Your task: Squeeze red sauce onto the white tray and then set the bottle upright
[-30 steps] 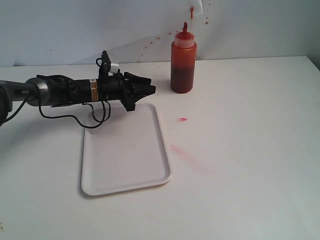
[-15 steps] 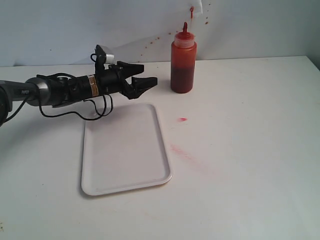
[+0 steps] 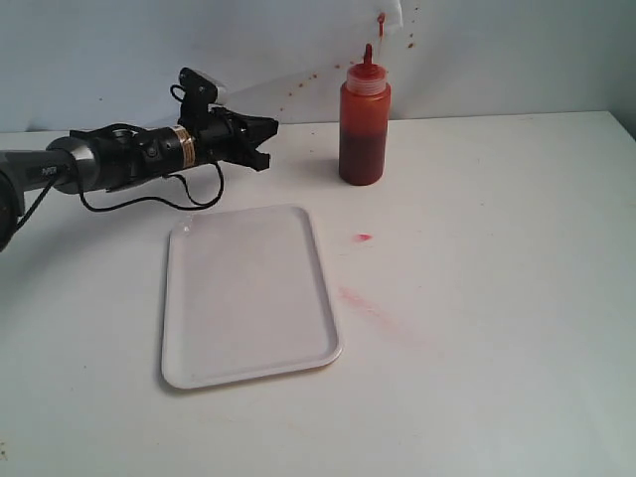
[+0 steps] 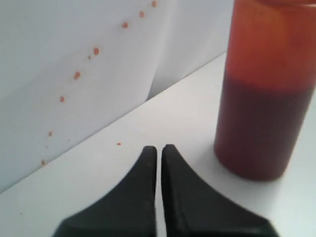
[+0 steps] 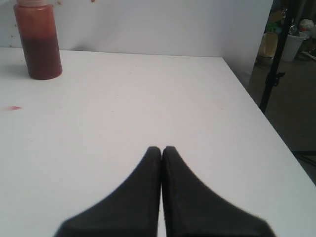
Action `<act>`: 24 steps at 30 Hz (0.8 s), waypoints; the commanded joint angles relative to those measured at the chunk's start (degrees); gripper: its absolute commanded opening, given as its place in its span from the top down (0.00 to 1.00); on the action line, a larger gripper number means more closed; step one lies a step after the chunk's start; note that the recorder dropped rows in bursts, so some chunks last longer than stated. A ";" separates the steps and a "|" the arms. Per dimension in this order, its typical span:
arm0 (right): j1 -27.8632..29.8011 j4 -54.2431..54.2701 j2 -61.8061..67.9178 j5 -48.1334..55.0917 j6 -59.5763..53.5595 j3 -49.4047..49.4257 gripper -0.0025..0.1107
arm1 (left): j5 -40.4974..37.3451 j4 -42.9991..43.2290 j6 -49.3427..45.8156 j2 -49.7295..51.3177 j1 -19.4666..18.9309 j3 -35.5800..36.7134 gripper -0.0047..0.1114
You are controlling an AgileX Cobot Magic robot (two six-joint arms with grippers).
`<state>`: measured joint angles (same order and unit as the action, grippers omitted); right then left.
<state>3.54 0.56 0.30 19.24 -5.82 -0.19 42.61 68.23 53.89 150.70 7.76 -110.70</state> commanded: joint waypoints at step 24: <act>-0.14 0.12 -0.30 -0.52 0.25 0.19 0.98 | 11.94 25.01 35.54 19.31 0.76 -40.02 0.27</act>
<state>3.54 0.56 0.30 19.24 -5.82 -0.19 55.89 95.40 88.87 170.17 6.96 -150.21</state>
